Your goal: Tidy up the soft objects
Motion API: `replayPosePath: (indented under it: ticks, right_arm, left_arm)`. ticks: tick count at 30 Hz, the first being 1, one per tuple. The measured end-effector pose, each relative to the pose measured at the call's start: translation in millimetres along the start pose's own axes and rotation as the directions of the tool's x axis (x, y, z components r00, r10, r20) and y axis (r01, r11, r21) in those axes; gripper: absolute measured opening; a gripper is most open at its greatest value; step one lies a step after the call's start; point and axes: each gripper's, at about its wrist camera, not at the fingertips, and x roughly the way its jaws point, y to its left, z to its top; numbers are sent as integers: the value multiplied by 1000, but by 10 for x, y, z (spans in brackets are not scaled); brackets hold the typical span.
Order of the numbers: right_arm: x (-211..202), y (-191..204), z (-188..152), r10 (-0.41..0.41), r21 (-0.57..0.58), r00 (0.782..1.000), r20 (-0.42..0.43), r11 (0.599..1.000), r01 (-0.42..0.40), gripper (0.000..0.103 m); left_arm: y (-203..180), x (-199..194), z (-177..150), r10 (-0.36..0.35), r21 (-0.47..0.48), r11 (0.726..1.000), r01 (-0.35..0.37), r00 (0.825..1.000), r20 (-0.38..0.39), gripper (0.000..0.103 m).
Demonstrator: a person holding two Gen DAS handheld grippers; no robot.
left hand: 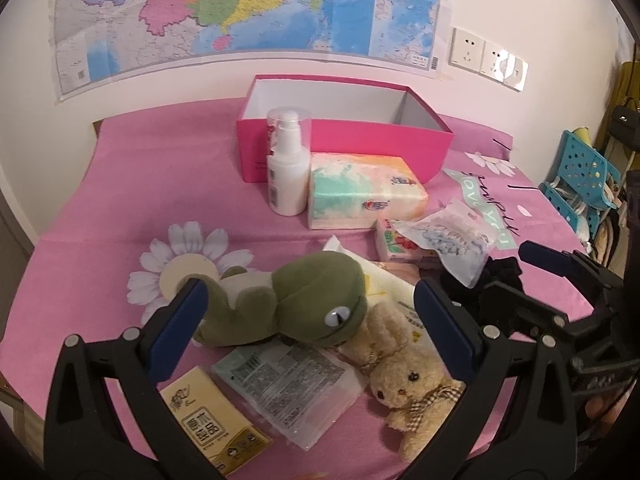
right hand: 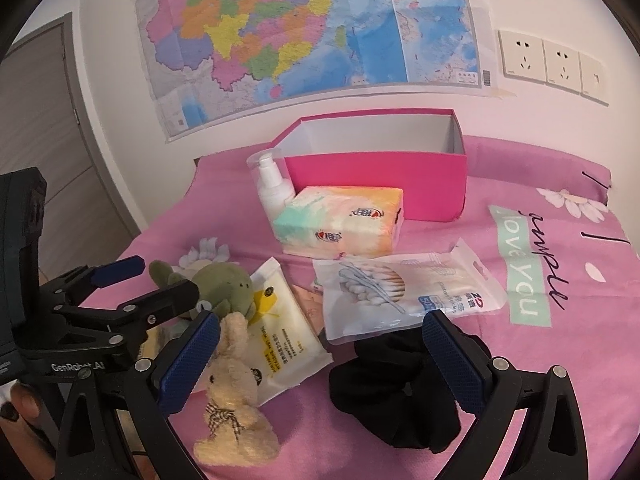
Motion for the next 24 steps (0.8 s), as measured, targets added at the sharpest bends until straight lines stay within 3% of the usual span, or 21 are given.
replayPosePath:
  ticks: [7,15,19,24]
  right_arm:
    - [-6,-337,39,-18,60,1000,6,998,17,103]
    - [142,-1004,196,-46,147,998,-37,988,51,101]
    - [362,-1247,240,-14,174,996,-89,984,29,89]
    - [665,-1440,246,36,193,986,-161,981,-4,70]
  left_arm:
    - [-212,138,86,-140,43,989,143,988,-61,103]
    - [-594,316,210,-262,101,955,278,954,-146,96]
    - [-739,378,227,-293,128,939,319,937,-190,82]
    - [-836,522,208,-346,113,914,388,896,-279,71]
